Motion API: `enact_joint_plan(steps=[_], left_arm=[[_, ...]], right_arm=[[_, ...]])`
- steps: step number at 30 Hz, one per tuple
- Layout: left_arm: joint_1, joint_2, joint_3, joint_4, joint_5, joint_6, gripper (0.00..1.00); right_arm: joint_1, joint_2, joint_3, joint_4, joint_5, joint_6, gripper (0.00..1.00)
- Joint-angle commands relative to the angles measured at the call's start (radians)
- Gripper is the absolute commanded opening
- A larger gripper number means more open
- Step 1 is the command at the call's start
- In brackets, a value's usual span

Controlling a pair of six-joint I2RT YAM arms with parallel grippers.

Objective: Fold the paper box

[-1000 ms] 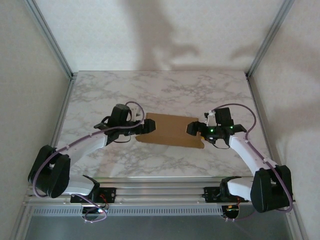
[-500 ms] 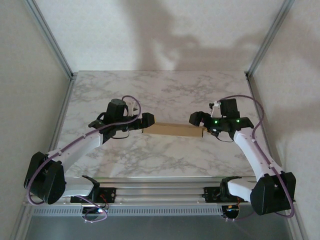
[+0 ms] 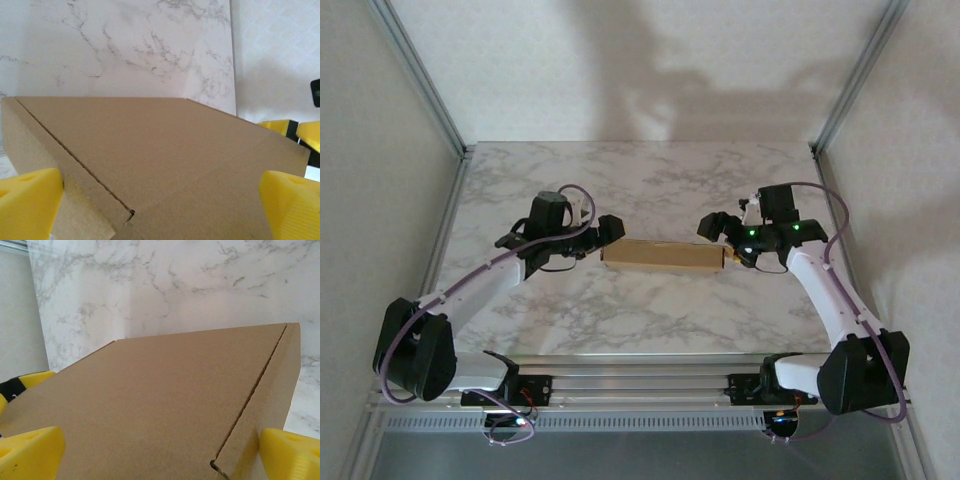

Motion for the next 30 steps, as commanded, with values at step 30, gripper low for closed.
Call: enact_joint_plan(steps=[30], left_arm=[[0.114,0.142,0.254,-0.086,0.028,0.19,0.99]], right_arm=[[-0.086,0.095,0.104,0.029,0.003,-0.111,0.99]])
